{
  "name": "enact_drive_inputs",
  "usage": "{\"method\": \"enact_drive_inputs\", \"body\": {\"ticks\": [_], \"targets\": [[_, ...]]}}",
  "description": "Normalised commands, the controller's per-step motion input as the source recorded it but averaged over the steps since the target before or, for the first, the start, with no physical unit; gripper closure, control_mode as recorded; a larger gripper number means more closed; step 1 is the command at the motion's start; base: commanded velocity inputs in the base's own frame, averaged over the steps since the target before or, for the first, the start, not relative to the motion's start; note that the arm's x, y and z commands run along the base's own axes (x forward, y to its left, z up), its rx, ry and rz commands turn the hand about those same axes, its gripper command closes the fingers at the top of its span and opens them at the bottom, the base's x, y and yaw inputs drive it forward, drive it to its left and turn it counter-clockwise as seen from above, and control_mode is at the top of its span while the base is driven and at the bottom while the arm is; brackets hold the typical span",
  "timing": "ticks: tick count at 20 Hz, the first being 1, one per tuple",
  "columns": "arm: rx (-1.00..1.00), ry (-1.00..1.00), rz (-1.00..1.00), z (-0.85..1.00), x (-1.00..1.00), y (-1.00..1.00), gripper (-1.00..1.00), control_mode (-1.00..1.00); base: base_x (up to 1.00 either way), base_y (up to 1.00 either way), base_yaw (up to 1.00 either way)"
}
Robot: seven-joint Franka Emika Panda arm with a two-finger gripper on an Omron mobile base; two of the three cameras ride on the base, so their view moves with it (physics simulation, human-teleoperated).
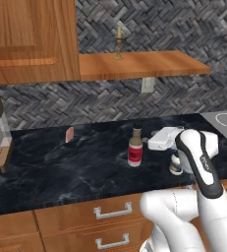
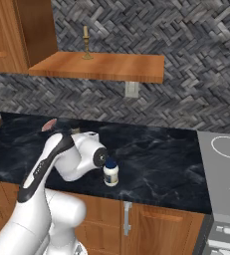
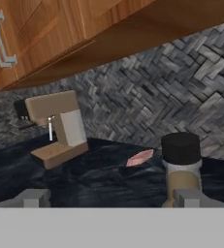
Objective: Pick the mayonnaise and syrup bottle from the counter and place them in the cabinet.
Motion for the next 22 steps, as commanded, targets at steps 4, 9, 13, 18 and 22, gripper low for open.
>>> {"method": "enact_drive_inputs", "body": {"ticks": [4, 9, 13, 18, 22], "targets": [[0.04, 0.1, 0.0, 0.0, 0.48, 0.0, -1.0, -1.0, 0.0, 0.0, 0.0], [0.04, 0.07, 0.0, 0.0, 0.42, -0.02, -1.0, -1.0, 0.0, 0.0, 0.0], [0.02, 0.06, 0.0, -0.01, 0.32, -0.01, -1.0, -1.0, 0.0, 0.0, 0.0], [0.0, 0.06, 0.0, -0.04, 0.25, 0.0, -1.0, -1.0, 0.0, 0.0, 0.0], [0.0, 0.02, 0.0, -0.07, 0.22, 0.01, -1.0, -1.0, 0.0, 0.0, 0.0]]}}
